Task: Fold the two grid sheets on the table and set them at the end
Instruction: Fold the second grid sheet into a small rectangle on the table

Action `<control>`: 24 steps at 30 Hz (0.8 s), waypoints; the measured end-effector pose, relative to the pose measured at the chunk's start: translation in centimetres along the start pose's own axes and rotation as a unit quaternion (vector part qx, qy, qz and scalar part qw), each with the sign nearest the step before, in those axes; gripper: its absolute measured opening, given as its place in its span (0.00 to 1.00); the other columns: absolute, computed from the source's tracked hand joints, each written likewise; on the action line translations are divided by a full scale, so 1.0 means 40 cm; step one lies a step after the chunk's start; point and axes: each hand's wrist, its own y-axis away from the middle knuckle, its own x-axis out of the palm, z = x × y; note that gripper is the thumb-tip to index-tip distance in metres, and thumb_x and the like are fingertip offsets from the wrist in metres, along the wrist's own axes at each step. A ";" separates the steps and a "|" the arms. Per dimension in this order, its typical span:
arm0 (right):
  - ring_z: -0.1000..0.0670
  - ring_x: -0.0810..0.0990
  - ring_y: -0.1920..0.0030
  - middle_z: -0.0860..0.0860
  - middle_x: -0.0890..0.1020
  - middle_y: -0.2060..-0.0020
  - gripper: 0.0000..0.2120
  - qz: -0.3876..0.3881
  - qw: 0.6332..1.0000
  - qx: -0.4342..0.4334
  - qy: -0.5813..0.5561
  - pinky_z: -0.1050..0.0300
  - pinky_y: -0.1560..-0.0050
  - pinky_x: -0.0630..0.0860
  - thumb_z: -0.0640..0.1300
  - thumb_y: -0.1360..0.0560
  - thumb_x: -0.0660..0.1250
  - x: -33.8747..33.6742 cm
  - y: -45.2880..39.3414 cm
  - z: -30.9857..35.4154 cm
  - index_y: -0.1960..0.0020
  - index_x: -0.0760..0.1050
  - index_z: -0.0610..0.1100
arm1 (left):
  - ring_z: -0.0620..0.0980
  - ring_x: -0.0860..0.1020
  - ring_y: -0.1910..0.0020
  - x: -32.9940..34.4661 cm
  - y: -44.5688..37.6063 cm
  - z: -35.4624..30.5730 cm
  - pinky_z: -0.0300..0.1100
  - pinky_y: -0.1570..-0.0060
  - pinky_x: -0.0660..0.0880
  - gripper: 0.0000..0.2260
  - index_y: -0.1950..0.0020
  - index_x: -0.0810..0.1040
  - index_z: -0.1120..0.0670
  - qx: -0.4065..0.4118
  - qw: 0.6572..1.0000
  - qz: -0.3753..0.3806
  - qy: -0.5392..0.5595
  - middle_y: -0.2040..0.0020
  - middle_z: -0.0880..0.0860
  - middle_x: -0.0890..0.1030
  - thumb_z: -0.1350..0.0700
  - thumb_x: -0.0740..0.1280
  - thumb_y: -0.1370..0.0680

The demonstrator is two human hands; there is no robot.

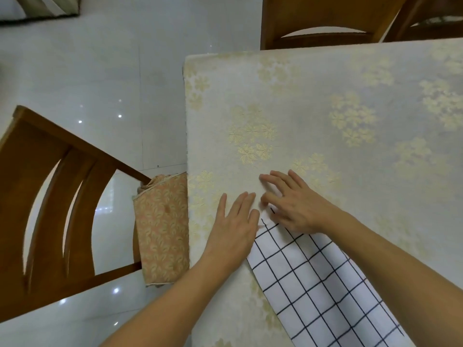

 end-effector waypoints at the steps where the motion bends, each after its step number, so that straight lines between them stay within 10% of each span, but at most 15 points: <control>1: 0.41 0.52 0.22 0.45 0.56 0.22 0.12 -0.001 1.000 -0.010 0.001 0.36 0.24 0.50 0.56 0.22 0.56 -0.002 -0.003 0.000 0.42 0.68 0.54 | 0.59 0.67 0.27 -0.005 0.000 0.003 0.67 0.32 0.63 0.07 0.49 0.73 0.56 0.010 1.000 -0.003 -0.003 0.29 0.61 0.71 0.54 0.67 0.22; 13: 0.45 0.67 0.27 0.49 0.72 0.29 0.07 -0.045 0.998 -0.032 -0.044 0.38 0.25 0.56 0.52 0.24 0.65 -0.047 -0.009 -0.018 0.49 0.73 0.51 | 0.55 0.74 0.33 -0.028 -0.052 0.040 0.63 0.31 0.67 0.09 0.47 0.79 0.56 0.021 0.999 -0.022 0.029 0.36 0.56 0.78 0.56 0.72 0.25; 18: 0.50 0.64 0.26 0.57 0.70 0.28 0.15 0.041 0.998 -0.009 -0.045 0.44 0.24 0.53 0.53 0.22 0.61 -0.095 -0.041 -0.028 0.35 0.75 0.57 | 0.55 0.75 0.34 -0.052 -0.073 0.069 0.61 0.30 0.66 0.10 0.44 0.77 0.56 0.072 0.996 -0.046 0.008 0.38 0.55 0.80 0.60 0.70 0.25; 24: 0.48 0.76 0.35 0.55 0.80 0.37 0.12 -0.025 1.000 0.014 -0.013 0.46 0.33 0.68 0.49 0.20 0.62 -0.112 -0.059 -0.030 0.39 0.79 0.52 | 0.54 0.77 0.35 -0.104 -0.114 0.123 0.59 0.29 0.65 0.10 0.45 0.79 0.57 0.050 0.998 -0.026 0.012 0.45 0.53 0.84 0.54 0.67 0.23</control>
